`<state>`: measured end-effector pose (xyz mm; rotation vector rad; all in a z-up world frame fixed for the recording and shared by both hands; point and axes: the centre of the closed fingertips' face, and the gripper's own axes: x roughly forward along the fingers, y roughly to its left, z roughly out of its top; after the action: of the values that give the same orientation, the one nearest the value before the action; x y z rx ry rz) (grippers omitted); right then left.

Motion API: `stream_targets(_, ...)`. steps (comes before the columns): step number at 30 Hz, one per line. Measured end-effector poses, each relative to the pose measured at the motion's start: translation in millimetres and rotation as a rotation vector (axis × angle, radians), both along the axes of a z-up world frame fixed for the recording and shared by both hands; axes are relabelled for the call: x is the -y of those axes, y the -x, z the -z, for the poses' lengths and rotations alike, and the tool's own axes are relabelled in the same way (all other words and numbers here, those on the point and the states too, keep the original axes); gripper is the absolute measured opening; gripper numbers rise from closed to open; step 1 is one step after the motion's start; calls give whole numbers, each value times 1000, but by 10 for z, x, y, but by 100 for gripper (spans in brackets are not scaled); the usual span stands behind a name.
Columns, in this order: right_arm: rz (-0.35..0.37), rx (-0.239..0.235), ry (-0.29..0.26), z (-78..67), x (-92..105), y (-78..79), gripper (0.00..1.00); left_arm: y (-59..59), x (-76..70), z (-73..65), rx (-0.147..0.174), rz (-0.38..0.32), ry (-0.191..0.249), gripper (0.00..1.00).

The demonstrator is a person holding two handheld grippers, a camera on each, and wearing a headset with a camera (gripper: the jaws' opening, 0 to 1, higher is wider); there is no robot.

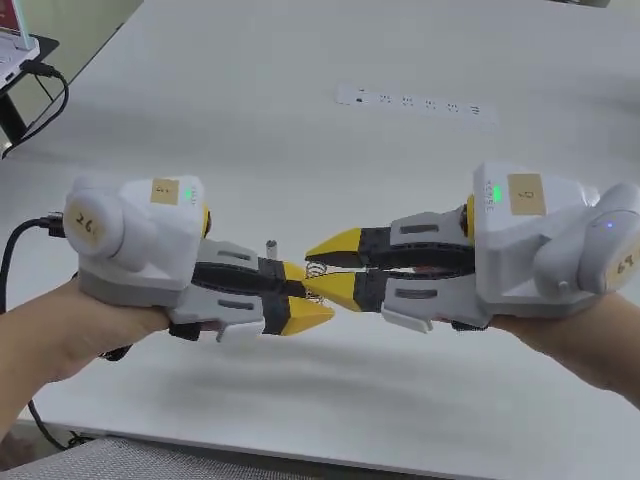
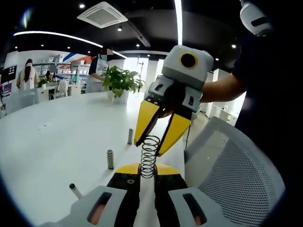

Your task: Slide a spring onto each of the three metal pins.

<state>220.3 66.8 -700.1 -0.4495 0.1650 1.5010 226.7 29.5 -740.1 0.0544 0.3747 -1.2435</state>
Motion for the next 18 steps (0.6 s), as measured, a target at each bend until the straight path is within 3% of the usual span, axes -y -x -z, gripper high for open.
stream_targets(15, 13, -10, -6, 8, 1, -21, 7, -7, -15, 4, -19, -20, 1, 3)
stream_targets(18, 14, -5, -5, 7, -5, -26, 7, -19, -28, 3, -11, -24, -2, 5)
